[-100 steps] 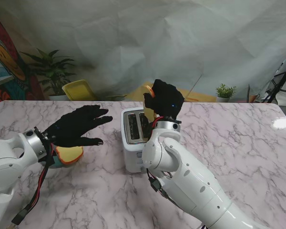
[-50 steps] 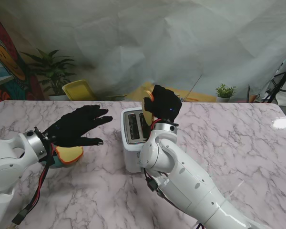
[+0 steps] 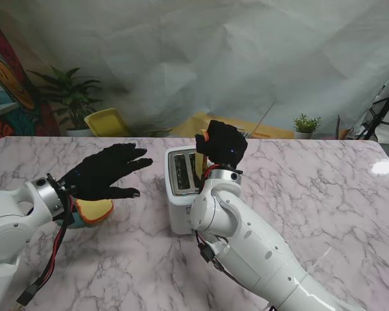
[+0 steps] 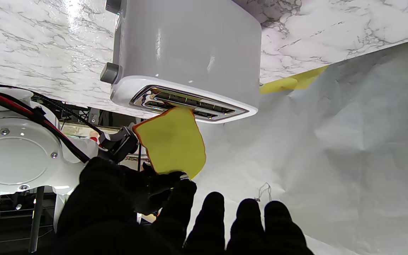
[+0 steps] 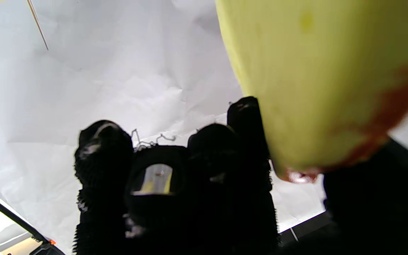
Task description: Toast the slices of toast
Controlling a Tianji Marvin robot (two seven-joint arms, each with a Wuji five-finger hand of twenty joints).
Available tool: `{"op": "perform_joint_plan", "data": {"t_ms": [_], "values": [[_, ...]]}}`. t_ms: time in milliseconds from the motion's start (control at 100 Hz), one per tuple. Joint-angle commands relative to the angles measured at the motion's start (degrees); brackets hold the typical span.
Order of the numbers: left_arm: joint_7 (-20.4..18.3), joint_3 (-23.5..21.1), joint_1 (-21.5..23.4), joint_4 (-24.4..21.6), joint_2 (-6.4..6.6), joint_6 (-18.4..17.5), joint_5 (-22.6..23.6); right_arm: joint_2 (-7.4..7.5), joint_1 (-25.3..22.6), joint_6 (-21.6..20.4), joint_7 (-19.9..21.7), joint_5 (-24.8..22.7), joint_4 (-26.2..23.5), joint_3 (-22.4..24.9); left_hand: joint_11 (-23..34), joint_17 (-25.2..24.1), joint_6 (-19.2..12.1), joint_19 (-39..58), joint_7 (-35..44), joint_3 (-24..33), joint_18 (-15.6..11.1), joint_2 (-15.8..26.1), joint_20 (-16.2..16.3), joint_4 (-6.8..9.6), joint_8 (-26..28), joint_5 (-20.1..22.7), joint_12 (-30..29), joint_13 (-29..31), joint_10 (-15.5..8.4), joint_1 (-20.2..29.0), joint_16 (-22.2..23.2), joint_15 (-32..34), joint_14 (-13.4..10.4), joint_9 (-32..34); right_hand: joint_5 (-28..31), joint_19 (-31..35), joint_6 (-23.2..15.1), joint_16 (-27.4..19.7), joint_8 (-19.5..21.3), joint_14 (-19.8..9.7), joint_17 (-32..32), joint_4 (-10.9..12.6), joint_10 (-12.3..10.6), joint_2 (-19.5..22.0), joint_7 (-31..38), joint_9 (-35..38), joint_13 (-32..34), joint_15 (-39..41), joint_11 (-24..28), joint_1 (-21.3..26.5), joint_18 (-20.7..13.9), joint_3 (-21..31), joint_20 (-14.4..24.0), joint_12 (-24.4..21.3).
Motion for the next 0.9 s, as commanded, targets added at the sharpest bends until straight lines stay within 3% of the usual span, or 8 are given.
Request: {"op": "perform_joint_plan", "data": {"t_ms": [0, 150, 370, 890], "values": [[-0.7, 0.19, 0.01, 0.21, -0.1, -0.2, 0.07, 0.0, -0.7, 0.46, -0.49, -0.25, -0.53, 0.13, 0.59, 0.02, -0.57, -2.13, 0.27, -0.99, -1.84, 1.76, 0.44, 0.8, -0.07, 1.0, -0.34, 0.42, -0.62, 1.22, -0.6, 0.99, -0.99, 0.4, 6.36, 2.18, -2.66, 2.89, 2.63, -0.1, -0.34, 2.14, 1.14, 2.79, 4.58, 3.07, -0.91, 2.42, 4.21, 0.85, 1.25, 2.82, 0.17, 0.83], [-0.63, 0.25, -0.08, 0.27, -0.11, -0.26, 0.13, 0.36, -1.34, 0.21, -0.49, -0.78, -1.15, 0.4, 0.62, 0.03, -0.6, -2.13, 0.26, -0.96, -1.87, 1.67, 0.44, 0.83, -0.07, 0.97, -0.33, 0.46, -0.66, 1.46, -0.6, 1.02, -1.05, 0.4, 6.34, 2.4, -2.44, 3.02, 2.95, 0.05, -0.41, 2.24, 2.08, 2.11, 4.7, 3.04, -0.94, 2.66, 4.3, 0.66, 1.35, 3.84, 0.22, 0.95], [-0.35, 0.56, -0.35, 0.5, -0.15, -0.3, 0.33, 0.78, -1.97, -0.35, -0.01, -1.02, -0.76, 0.44, 0.67, 0.06, -0.63, -2.12, 0.3, -1.0, -1.84, 1.64, 0.44, 0.84, -0.06, 1.02, -0.33, 0.48, -0.74, 1.64, -0.59, 1.05, -1.02, 0.45, 6.13, 2.36, -2.43, 3.0, 3.16, 0.0, -0.55, 2.34, 1.47, 2.25, 4.48, 3.04, -0.94, 2.58, 4.08, 0.37, 1.31, 3.35, 0.17, 0.92], [-0.27, 0.63, -0.06, 0.53, -0.18, -0.16, 0.45, -0.24, 1.63, -2.73, -1.2, 0.37, 4.94, -0.99, 0.72, 0.12, -0.66, -2.12, 0.32, -1.0, -1.87, 1.69, 0.41, 0.86, -0.06, 1.04, -0.34, 0.51, -0.72, 1.86, -0.6, 1.09, -1.05, 0.43, 4.05, 1.46, -3.08, 1.73, 3.6, -0.01, -2.61, 0.94, 2.26, 4.05, 3.48, 3.06, -0.91, -0.16, 1.08, 1.26, 0.45, 0.28, 0.05, -0.41]]}}
